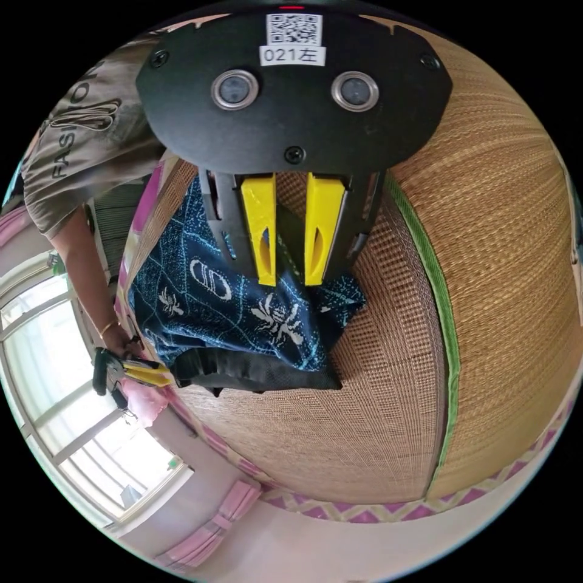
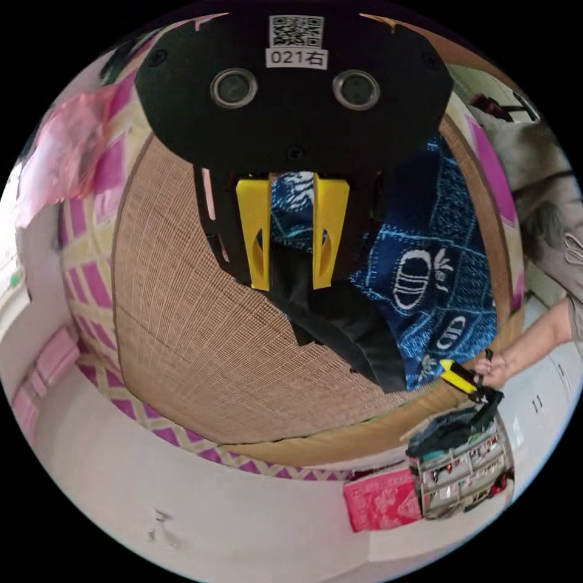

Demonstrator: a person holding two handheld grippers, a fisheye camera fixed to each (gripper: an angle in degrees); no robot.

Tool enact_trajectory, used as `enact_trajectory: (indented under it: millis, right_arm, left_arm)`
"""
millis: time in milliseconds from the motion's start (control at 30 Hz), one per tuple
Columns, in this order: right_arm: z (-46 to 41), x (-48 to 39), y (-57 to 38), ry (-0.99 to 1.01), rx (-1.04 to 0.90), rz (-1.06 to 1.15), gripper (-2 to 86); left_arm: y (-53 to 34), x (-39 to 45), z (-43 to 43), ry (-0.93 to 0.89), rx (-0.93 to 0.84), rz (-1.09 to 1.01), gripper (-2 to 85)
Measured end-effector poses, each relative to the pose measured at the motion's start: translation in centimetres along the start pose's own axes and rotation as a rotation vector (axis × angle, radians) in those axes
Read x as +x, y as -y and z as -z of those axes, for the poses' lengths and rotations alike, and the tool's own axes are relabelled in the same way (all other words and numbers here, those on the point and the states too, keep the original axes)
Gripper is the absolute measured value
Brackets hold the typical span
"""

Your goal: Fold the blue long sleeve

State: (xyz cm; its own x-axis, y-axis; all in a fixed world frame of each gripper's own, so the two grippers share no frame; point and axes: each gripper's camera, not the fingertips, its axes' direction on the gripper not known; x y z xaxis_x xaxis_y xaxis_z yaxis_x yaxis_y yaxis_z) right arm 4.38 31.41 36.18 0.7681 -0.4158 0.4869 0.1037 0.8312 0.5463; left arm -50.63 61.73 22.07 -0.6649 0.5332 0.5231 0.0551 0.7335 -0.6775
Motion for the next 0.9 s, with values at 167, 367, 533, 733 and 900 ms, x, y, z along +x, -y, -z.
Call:
enact_trajectory:
  millis: [167,367,533,733,900]
  right_arm:
    - [-3.0,-1.4,4.1,0.018,-0.135,0.135,0.1]
    - [-2.0,3.5,4.8,-0.110,-0.054,-0.220,-0.8]
    - [-2.1,1.3,5.8,-0.188,-0.115,-0.252,-0.4]
    - [0.4,3.1,4.6,-0.074,-0.160,-0.332,5.8]
    - [7.5,4.4,0.4,-0.028,0.075,-0.475,5.4]
  left_arm:
    - [-3.3,-1.6,0.8,-0.151,0.107,0.064,-0.7]
    - [-6.3,-1.1,1.7,-0.163,0.140,0.085,-0.7]
    - [-7.1,-3.8,-0.7,-0.253,0.083,0.189,1.7]
    - [-6.5,-2.5,4.4,-0.084,0.171,0.212,4.6]
    - [-1.0,5.7,6.0,-0.051,0.289,-0.005,0.3]
